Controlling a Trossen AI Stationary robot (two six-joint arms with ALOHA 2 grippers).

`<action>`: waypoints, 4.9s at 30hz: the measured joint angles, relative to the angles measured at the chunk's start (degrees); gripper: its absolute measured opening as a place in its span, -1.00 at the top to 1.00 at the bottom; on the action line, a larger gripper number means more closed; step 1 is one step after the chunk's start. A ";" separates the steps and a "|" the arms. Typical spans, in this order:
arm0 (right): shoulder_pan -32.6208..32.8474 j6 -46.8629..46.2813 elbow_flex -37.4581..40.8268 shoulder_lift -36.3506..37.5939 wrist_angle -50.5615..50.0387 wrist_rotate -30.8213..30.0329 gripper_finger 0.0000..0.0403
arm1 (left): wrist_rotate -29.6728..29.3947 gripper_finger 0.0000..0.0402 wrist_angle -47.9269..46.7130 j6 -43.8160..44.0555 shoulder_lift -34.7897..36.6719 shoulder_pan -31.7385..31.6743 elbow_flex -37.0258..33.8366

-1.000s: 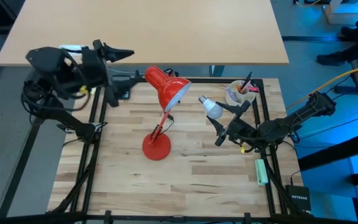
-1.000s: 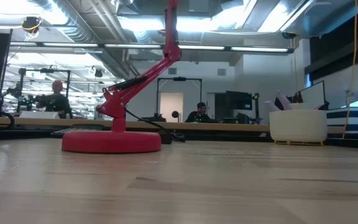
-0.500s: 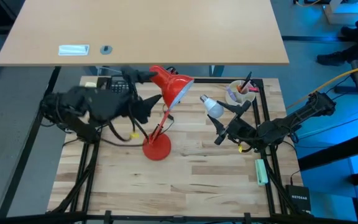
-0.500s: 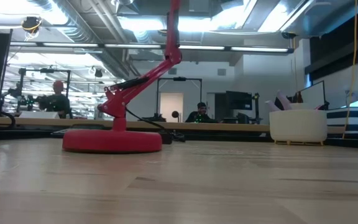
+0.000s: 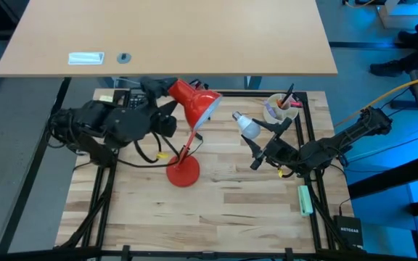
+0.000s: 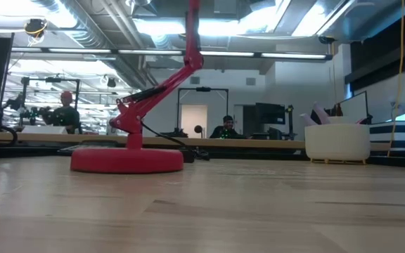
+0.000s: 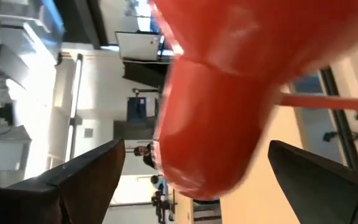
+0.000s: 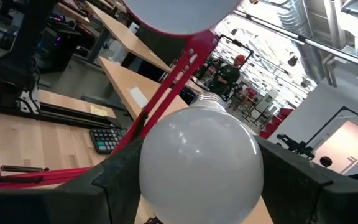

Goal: Screw lightbulb
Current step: Insert the light bulb into the lamp

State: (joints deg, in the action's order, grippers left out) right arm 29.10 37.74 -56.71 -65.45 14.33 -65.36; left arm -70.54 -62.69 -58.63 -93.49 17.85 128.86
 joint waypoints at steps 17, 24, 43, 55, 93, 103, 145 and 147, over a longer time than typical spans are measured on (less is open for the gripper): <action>0.00 -1.56 0.00 0.00 -1.71 1.98 -0.32 | 2.62 -0.93 2.30 -7.21 -2.72 -3.18 0.00; 0.04 -4.51 0.00 0.00 -2.39 6.37 -0.32 | 2.04 -0.66 2.55 -6.39 -2.93 -1.75 0.00; -2.12 -9.03 -6.33 -0.50 1.32 20.04 -0.32 | -0.85 -0.21 3.77 1.10 -3.72 -0.59 0.02; -7.85 -4.02 -23.90 -10.76 -14.22 24.45 -0.32 | -1.86 -0.22 4.05 -3.24 -6.91 -0.74 0.22; -11.57 7.66 -34.91 -21.35 -14.48 18.31 -0.32 | -1.62 -0.25 6.22 -6.93 -9.35 1.66 0.11; -11.41 16.85 -34.92 -21.65 -15.42 16.25 -0.32 | -1.77 -0.25 6.42 -6.68 -10.25 1.77 0.09; -3.50 63.10 -34.80 -21.77 -14.14 1.91 -0.32 | -1.88 -0.25 6.33 0.02 -8.87 1.94 0.00; -3.50 64.59 -34.80 -21.77 -14.97 2.98 -0.32 | -1.84 -0.25 6.34 -0.03 -8.87 1.96 0.00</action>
State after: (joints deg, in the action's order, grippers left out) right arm 25.61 102.32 -91.50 -87.22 -0.64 -62.38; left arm -72.38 -56.35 -58.65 -102.37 19.81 128.86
